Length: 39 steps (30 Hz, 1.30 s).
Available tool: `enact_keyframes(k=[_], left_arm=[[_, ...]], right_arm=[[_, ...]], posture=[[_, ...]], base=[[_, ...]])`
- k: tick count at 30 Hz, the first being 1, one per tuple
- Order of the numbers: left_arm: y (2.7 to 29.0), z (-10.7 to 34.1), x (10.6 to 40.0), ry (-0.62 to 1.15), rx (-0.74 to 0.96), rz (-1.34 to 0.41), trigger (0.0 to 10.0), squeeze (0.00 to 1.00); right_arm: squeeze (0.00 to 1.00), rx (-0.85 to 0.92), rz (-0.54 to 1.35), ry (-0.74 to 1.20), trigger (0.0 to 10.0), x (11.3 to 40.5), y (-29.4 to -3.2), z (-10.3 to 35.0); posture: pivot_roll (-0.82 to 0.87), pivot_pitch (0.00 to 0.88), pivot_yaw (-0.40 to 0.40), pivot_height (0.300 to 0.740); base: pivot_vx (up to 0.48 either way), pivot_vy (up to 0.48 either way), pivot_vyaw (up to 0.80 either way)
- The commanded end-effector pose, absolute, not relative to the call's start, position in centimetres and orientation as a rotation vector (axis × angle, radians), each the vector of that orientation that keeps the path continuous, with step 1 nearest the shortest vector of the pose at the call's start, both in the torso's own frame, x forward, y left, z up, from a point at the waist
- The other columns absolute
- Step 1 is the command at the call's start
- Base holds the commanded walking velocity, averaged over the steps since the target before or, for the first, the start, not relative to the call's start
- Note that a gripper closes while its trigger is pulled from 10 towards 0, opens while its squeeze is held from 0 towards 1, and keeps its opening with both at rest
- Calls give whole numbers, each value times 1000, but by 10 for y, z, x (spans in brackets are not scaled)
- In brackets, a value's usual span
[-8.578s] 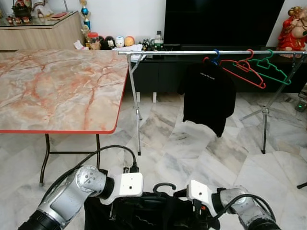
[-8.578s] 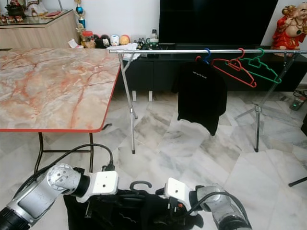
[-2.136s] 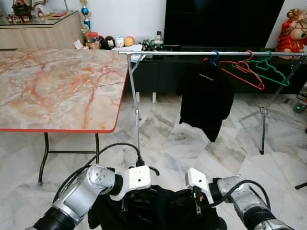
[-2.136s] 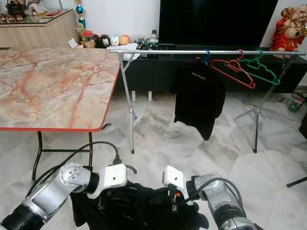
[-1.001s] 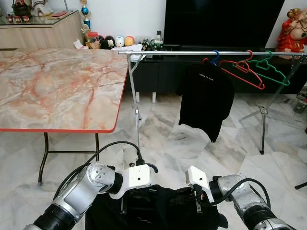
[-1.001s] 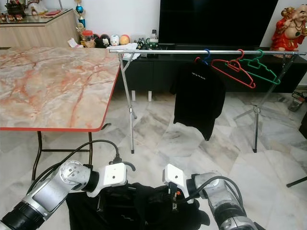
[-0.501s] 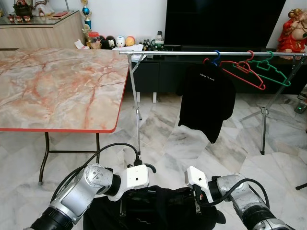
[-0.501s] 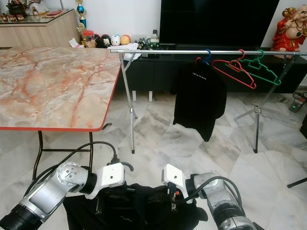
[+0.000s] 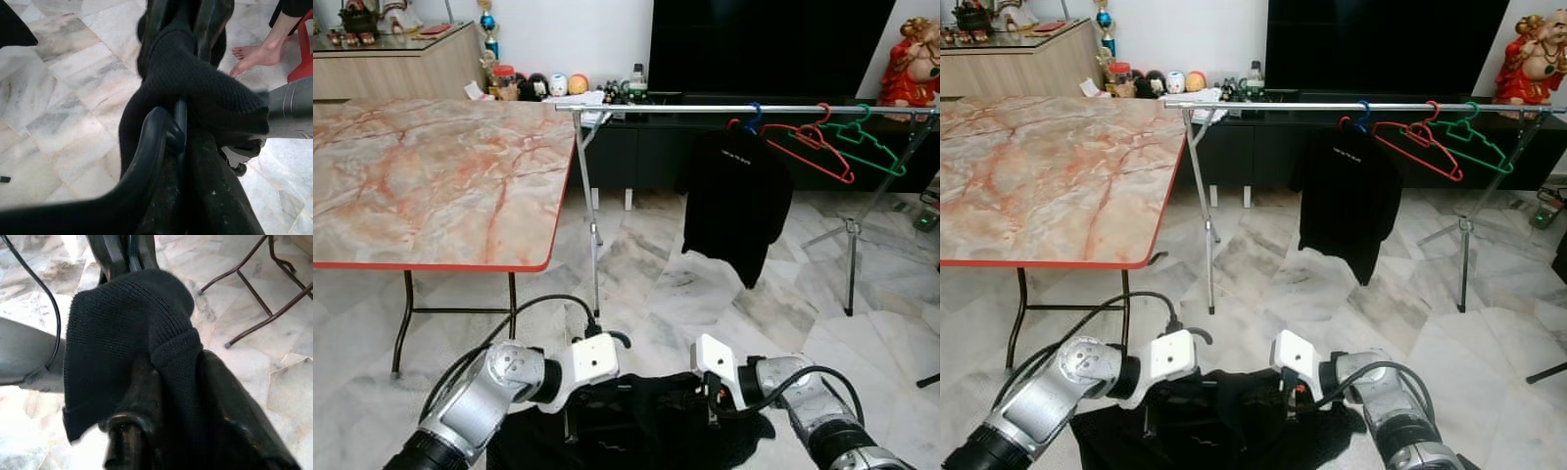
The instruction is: Hang hanger
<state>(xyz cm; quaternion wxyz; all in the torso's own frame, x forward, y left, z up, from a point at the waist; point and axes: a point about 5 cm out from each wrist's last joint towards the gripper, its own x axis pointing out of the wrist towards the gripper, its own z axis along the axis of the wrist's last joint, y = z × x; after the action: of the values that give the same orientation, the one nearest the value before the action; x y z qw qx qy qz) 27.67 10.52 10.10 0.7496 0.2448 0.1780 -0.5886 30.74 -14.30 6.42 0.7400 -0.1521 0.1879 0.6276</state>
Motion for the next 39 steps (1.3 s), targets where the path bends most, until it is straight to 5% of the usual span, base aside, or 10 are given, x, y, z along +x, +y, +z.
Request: enact_keyframes(k=[1,15,31,32,33,36,37,39], left_arm=[[102,98,273,391,513,-1316,0,0],[107,95,279,415,534,-1255,0,0],[113,93,289,409,540,-1149,0,0],[114,92,293,408,537,-1108,0,0],[115,91,296,403,532,-1071,0,0],[116,91,298,400,529,-1049,0,0],[115,92,300,394,514,-1020,0,0],[114,93,302,386,479,-985,0,0]], right_arm=[[1000,-334,1362,326,10000,316,-138,79],[1000,-443,1279,287,10000,331,-153,97],[1000,-378,1100,147,10000,339,-159,108],[396,-374,1071,134,10000,338,-156,105],[125,-369,1046,124,10000,337,-154,102],[125,-366,1032,119,10000,336,-152,99],[0,-362,997,114,10000,334,-149,94],[0,-337,958,103,10000,331,-146,88]], posture=[[74,3,-17,740],[72,25,-20,740],[65,35,-15,740],[64,37,-14,740],[64,37,-14,740],[64,37,-14,740],[66,45,-11,740],[65,49,-9,740]], base=[[0,0,0],[0,0,0],[0,0,0],[0,0,0],[0,0,0],[0,0,0],[0,0,0],[0,0,0]])
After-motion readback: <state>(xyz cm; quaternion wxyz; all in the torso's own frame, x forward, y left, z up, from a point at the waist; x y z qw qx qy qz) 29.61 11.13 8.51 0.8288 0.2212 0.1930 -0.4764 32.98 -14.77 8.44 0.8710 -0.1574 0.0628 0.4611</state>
